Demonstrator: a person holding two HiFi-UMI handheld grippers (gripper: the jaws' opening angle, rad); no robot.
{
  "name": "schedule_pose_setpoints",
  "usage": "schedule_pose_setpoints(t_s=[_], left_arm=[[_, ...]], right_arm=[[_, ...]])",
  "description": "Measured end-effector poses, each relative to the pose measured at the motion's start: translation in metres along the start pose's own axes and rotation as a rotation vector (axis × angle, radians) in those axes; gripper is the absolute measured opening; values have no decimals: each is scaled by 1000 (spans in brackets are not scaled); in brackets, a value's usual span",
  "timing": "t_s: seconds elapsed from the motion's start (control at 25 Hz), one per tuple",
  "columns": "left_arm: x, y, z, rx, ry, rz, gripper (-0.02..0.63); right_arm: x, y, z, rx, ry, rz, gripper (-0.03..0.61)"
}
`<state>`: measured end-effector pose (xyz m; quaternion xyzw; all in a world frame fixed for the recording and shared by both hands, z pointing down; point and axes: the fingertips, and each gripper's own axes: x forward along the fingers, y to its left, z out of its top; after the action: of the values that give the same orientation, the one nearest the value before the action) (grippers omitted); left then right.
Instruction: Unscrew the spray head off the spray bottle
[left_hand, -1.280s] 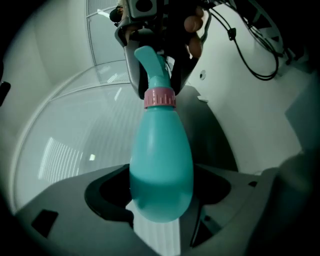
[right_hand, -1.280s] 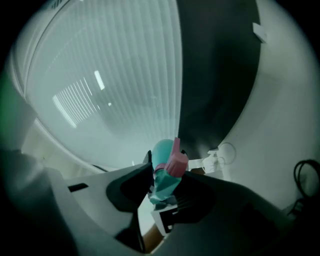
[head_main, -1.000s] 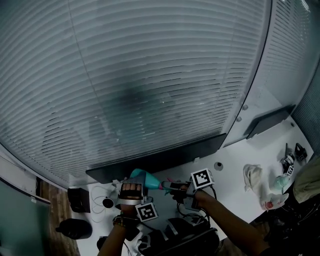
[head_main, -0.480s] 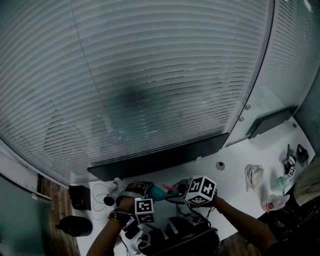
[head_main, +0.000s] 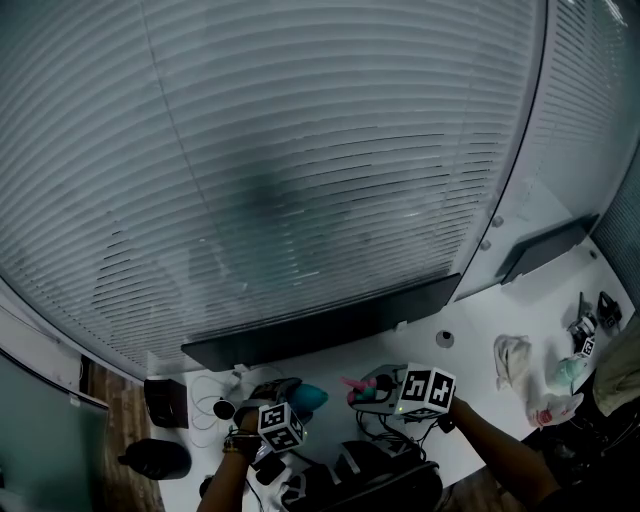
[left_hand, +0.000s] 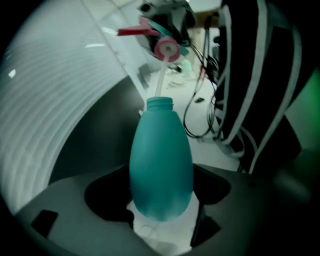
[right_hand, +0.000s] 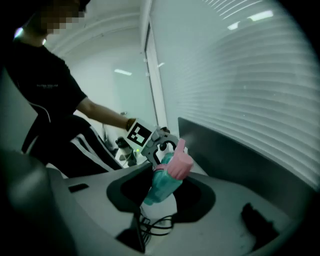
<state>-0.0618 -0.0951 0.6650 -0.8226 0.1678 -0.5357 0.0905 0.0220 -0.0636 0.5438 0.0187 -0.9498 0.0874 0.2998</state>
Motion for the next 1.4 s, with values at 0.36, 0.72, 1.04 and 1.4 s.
schedule_pose_setpoints(t_s=[0.36,0.72,1.04,1.4], left_arm=[[-38,27,24,-673,-716,114,374],[-39,35,38,-562,-607,213,374],[-11,26,35,-374,-339,231,374],[0,26,33,-385,-333,225,374]], right_arm=[[-92,-30,38,420,-618,135,120],[-83,-41,10,352,-548,20,120],[-61,-39,-3,252,-346,-37,120],[-62,-38,-12,194,-268,-79,120]])
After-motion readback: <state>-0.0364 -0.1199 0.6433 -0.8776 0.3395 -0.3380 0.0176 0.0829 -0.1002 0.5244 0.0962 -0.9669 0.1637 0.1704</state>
